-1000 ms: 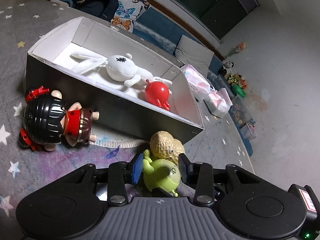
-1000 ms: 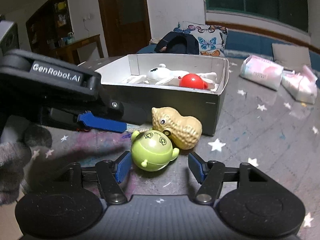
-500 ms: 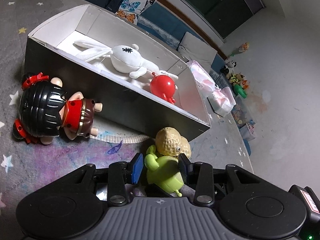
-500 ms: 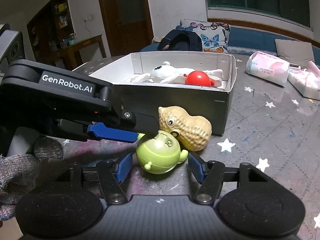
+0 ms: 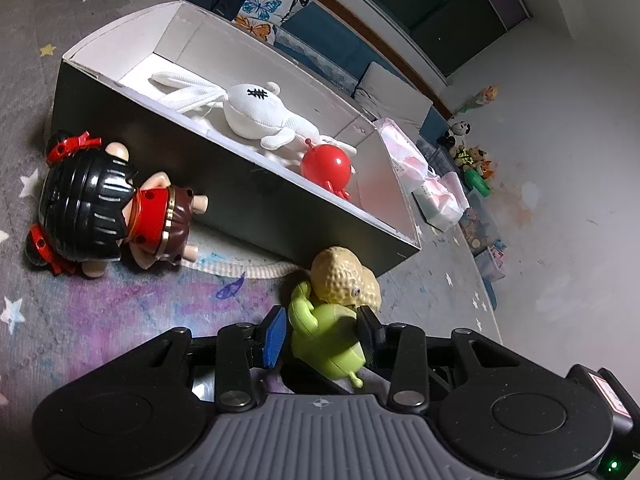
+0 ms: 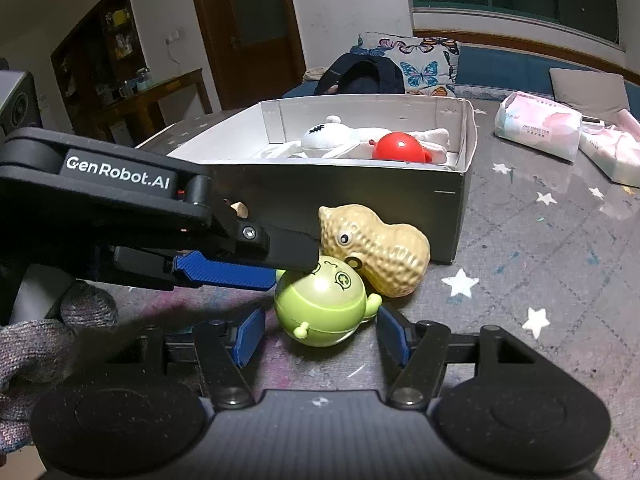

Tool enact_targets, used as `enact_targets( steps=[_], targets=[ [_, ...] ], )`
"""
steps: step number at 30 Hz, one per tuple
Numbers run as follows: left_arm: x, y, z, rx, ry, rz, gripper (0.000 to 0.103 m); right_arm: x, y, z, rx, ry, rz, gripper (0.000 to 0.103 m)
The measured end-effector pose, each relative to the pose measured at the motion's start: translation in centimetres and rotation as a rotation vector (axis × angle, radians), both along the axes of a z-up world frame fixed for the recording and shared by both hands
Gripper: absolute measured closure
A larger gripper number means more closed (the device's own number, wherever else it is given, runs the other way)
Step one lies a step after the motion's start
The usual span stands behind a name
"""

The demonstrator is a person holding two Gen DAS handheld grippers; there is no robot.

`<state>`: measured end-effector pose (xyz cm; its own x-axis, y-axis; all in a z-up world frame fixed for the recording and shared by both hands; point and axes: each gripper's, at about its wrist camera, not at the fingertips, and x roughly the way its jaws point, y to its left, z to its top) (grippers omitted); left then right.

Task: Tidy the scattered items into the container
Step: 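Move the right gripper down to the green round face toy, then open the right gripper wide around the green toy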

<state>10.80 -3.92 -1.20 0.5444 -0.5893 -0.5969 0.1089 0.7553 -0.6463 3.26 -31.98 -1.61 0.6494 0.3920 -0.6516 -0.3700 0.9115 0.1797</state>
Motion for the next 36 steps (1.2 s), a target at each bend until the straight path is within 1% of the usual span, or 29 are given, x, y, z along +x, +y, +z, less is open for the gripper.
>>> enact_targets(
  steps=[10,15,17,25,30,36],
  targets=[
    [-1.4,0.8,0.0,-0.004,0.003,-0.003,0.063,-1.0,0.7,-0.2,0.001,0.0,0.042,0.041],
    [-2.2,1.2,0.1,-0.001,-0.008,-0.005,0.065,-1.5,1.1,-0.2,-0.011,-0.005,0.057,0.041],
    [-2.6,1.2,0.2,-0.003,-0.009,-0.017,0.068,-1.7,1.2,-0.2,-0.009,-0.004,0.064,0.041],
    [-4.1,1.4,0.3,0.01,-0.008,-0.045,0.068,-3.1,1.4,-0.1,-0.015,-0.015,0.107,0.042],
    [-4.0,1.9,0.4,0.01,-0.009,-0.027,0.068,-3.1,1.1,-0.1,-0.004,-0.012,0.099,0.042],
    [-3.3,2.5,0.3,-0.016,0.0,-0.009,0.067,-2.7,0.8,-0.1,0.013,-0.003,0.081,0.042]
  ],
)
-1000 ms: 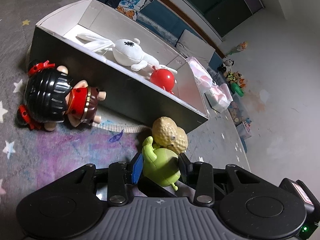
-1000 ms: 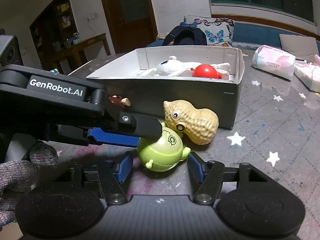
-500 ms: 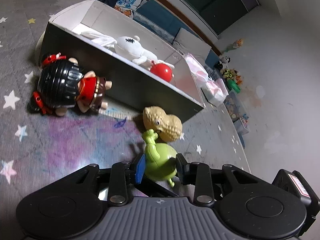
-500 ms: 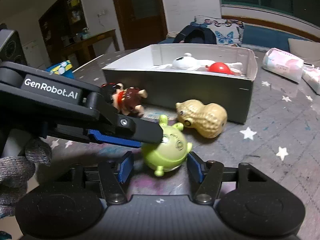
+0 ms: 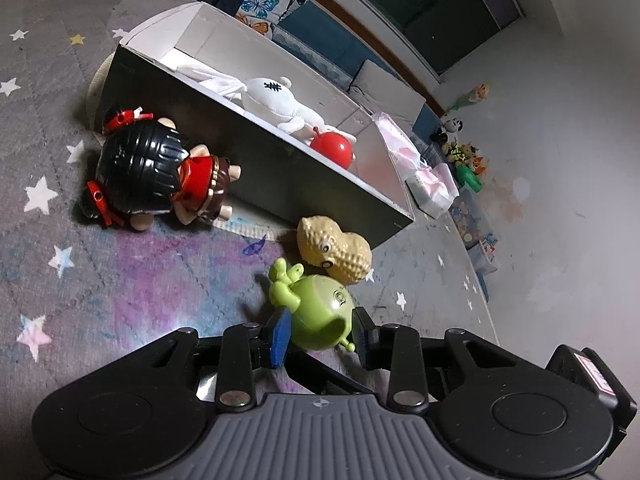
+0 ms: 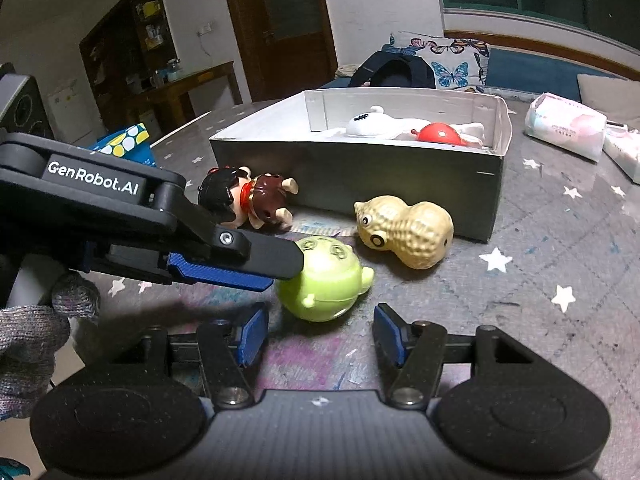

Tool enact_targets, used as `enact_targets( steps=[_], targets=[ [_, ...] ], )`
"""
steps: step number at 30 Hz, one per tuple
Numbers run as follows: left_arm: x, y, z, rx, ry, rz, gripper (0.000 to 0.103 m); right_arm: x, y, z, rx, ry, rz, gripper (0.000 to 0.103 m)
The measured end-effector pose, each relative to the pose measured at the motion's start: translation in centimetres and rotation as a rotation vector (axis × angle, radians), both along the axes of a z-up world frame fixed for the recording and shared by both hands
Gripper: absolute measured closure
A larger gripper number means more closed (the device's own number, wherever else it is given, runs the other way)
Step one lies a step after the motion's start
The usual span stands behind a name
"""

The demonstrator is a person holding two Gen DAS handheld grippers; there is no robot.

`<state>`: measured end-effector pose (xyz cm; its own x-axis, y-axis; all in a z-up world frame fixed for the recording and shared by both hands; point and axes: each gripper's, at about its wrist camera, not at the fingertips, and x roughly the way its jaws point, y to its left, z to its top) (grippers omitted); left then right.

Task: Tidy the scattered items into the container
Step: 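Open the right gripper wide around the green toy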

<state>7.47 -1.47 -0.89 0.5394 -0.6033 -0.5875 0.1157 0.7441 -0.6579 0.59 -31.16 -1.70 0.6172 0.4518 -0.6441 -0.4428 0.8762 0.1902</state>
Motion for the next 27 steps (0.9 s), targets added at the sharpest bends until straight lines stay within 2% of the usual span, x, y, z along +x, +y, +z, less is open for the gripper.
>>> enact_targets(
  steps=[8,13,27],
  targets=[
    [0.9,0.9,-0.2,-0.053,0.029,0.031,0.067,0.8,0.0,0.4,0.029,0.007,-0.015,0.045],
    [1.3,1.4,-0.1,-0.063,0.032,0.061,0.067,1.3,0.2,0.4,0.036,0.019,-0.023,0.049],
    [2.1,1.5,-0.1,-0.062,0.032,0.097,0.066,1.6,0.5,0.1,0.017,0.027,-0.034,0.048]
  ],
)
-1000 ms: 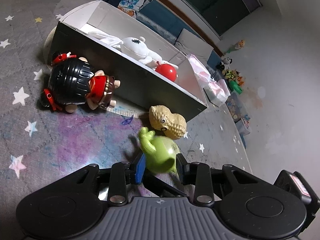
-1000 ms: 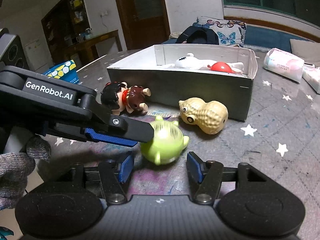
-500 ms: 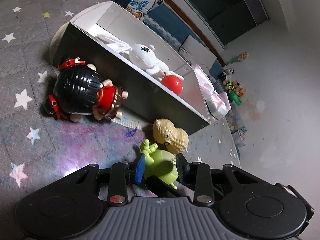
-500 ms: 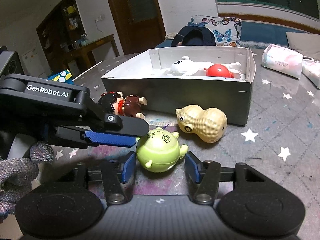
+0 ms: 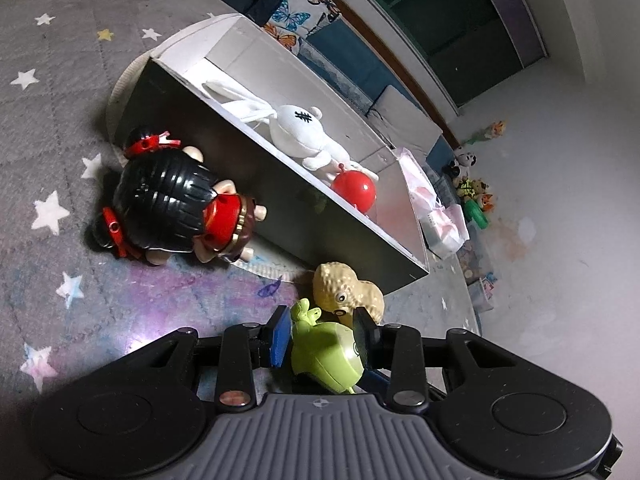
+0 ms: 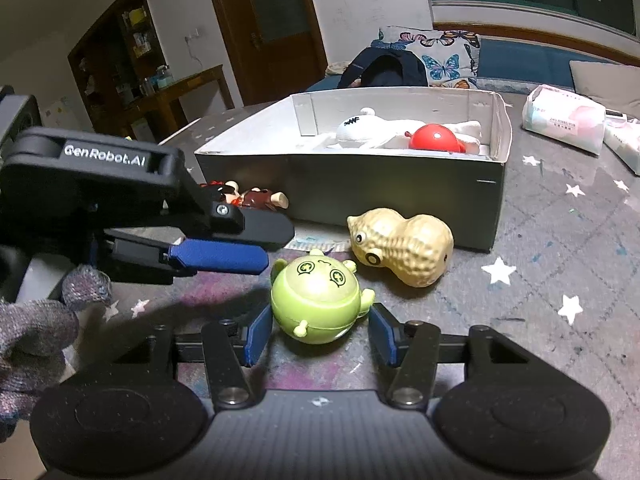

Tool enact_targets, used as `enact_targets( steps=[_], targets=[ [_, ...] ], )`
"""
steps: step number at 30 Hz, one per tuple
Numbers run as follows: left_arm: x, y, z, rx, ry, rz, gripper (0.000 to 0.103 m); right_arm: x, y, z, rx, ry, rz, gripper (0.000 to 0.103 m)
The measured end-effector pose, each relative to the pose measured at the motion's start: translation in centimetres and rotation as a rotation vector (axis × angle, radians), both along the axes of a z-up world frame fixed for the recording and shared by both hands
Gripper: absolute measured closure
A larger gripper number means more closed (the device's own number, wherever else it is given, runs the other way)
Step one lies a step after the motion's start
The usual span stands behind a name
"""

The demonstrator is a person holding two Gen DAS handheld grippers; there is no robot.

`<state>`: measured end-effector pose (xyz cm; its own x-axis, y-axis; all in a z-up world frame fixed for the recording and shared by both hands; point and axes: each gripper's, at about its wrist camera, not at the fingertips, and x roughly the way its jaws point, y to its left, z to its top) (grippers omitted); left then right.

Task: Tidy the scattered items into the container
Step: 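Open the right gripper wide around the green toy, then close the right gripper on the green toy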

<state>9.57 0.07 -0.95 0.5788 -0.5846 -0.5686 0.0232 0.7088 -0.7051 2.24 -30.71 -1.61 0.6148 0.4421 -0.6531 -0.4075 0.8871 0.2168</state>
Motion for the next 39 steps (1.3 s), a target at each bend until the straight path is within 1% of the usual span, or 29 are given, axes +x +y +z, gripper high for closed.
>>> enact_targets(
  steps=[6,8,9,14,16,18,20,25,30,34,39],
  targets=[
    [0.4,-0.5,-0.5,0.012,0.02,-0.007,0.066,-0.3,-0.1,-0.2,-0.016,-0.004,0.002,0.047],
    [0.3,-0.6,-0.5,0.017,0.02,-0.007,0.066,-0.5,-0.1,-0.1,-0.027,-0.014,0.01,0.045],
    [0.4,-0.6,-0.5,0.019,0.022,-0.007,0.066,-0.6,-0.1,-0.1,-0.034,-0.02,0.015,0.039],
    [0.3,-0.7,-0.6,0.015,0.022,-0.013,0.066,-1.4,0.0,-0.4,-0.085,-0.05,0.031,0.035],
    [0.3,-0.7,-0.7,0.014,0.021,-0.015,0.066,-1.7,0.0,-0.5,-0.094,-0.062,0.035,0.021],
    [0.3,-0.7,-0.7,0.013,0.021,-0.018,0.066,-1.8,0.2,-0.8,-0.101,-0.071,0.037,0.017],
    [0.3,-0.6,-0.6,0.014,0.021,-0.017,0.066,-1.9,0.3,-1.0,-0.111,-0.082,0.042,0.015],
    [0.2,-0.3,-0.7,0.011,0.024,-0.004,0.066,-1.9,0.7,-1.3,-0.106,-0.087,0.069,0.0],
    [0.3,-0.1,-0.8,0.008,0.028,0.0,0.066,-1.9,0.9,-1.6,-0.12,-0.099,0.074,0.0],
    [0.3,-0.1,-0.8,0.007,0.026,-0.005,0.066,-2.2,1.5,-1.7,-0.167,-0.113,0.083,0.0],
    [0.5,-0.1,-0.8,0.004,0.029,-0.004,0.066,-2.0,1.5,-1.7,-0.16,-0.108,0.074,0.0]
  ],
)
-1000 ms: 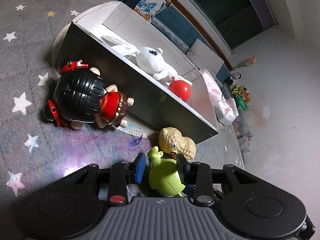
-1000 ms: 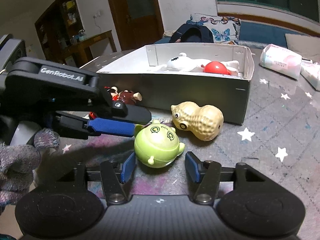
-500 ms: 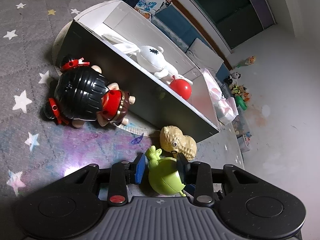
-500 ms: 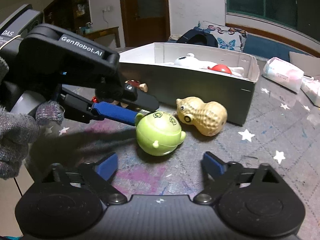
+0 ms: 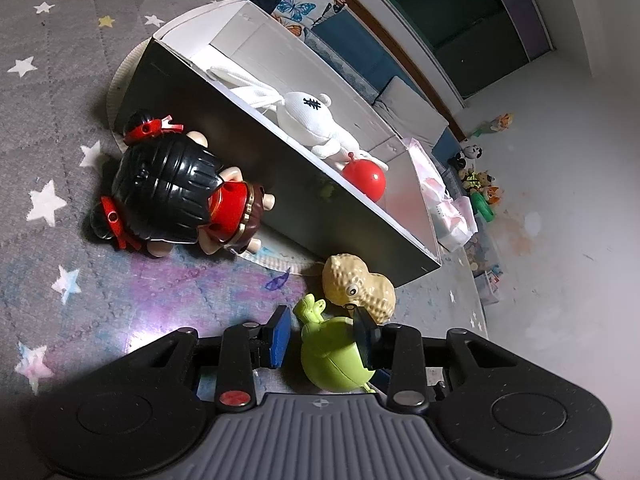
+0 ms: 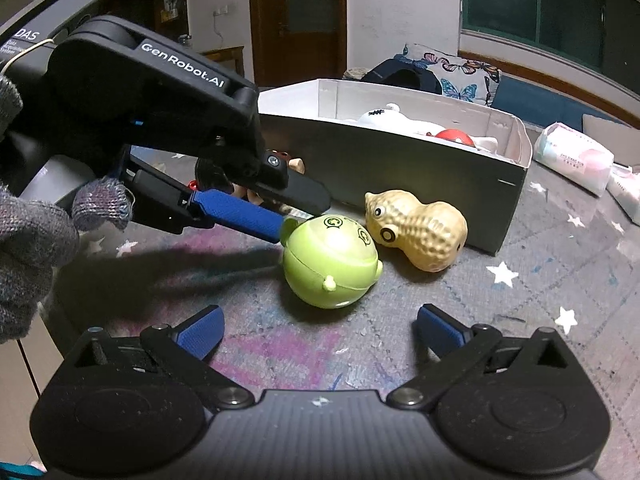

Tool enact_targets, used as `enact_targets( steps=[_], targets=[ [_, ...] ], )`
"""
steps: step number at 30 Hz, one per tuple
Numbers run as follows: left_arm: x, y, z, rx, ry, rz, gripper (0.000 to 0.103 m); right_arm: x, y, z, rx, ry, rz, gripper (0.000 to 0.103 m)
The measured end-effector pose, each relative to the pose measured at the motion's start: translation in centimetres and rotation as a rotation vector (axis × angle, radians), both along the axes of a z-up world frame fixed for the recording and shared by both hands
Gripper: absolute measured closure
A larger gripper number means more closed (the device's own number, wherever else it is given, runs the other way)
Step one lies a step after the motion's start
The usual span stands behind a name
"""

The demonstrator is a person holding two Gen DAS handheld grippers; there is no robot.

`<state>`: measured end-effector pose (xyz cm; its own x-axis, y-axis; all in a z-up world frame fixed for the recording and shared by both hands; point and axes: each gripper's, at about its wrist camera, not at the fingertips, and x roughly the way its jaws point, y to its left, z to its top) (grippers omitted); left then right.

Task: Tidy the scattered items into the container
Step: 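Close the right gripper on the green toy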

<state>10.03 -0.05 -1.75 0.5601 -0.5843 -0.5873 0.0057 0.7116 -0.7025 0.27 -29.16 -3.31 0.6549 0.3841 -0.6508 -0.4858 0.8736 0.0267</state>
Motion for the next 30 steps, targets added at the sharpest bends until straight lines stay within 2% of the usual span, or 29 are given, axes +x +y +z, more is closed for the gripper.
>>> enact_targets(
  steps=[14,24,27,28,30],
  targets=[
    [0.31,-0.12,-0.03,-0.005,0.006,0.004,0.066,-0.4,0.01,-0.5,0.022,-0.056,0.004,0.0],
    [0.52,-0.49,-0.19,-0.018,0.013,-0.003,0.066,0.13,0.46,-0.12,0.028,-0.053,-0.021,0.0],
    [0.58,-0.57,-0.24,-0.023,0.017,-0.005,0.066,0.32,0.58,0.1,0.034,-0.057,-0.025,0.002],
    [0.58,-0.58,-0.25,-0.024,0.018,-0.006,0.066,0.36,0.6,0.15,0.034,-0.057,-0.025,0.007],
    [0.58,-0.68,-0.22,-0.024,0.019,-0.01,0.066,0.51,0.66,0.29,0.035,-0.058,-0.028,0.01]
  ],
)
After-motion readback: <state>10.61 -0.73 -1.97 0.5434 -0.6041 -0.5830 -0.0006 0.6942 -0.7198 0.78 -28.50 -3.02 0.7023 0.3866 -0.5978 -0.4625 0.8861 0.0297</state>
